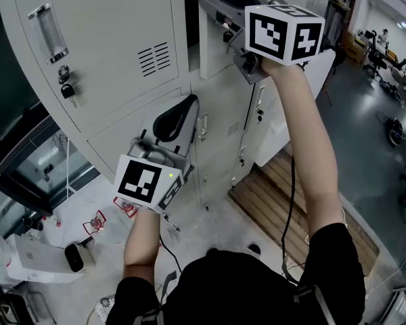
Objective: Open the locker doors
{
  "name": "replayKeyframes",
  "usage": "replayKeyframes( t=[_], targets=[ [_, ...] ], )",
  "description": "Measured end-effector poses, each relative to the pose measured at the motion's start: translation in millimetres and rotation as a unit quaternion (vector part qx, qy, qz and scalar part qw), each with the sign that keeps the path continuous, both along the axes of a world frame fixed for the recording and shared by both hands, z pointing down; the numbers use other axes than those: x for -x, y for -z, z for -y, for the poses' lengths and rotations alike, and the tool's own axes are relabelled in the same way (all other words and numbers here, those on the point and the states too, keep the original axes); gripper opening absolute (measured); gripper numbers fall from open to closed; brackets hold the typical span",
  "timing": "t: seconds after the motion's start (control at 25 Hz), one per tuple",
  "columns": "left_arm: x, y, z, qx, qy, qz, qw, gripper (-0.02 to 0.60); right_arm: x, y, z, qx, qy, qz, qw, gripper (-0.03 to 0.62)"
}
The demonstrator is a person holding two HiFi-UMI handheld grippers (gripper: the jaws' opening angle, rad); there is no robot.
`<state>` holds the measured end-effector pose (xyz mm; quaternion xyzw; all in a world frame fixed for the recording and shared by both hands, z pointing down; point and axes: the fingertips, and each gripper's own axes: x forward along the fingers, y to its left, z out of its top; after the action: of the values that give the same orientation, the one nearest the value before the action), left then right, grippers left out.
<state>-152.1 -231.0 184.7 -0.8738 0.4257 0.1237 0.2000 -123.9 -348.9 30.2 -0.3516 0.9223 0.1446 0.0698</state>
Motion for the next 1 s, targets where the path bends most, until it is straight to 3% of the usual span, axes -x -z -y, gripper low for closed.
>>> replayKeyframes(
  t=[0.52,1.0],
  targets=[
    [-14.0,-5.8,4.9,0.006,-0.014,-0.001,0.9999,0.015,-23.9,1.0,-13.7,-0.021,-0.008,0.006,1.000,0.137],
    [-23.0,-9.6,15.4,0.012,-0.025,-0.006,0.9996,0.015,-48.6,2.6,-31.8,-0.078,-0.065,0.000,0.995,0.137]
  ],
)
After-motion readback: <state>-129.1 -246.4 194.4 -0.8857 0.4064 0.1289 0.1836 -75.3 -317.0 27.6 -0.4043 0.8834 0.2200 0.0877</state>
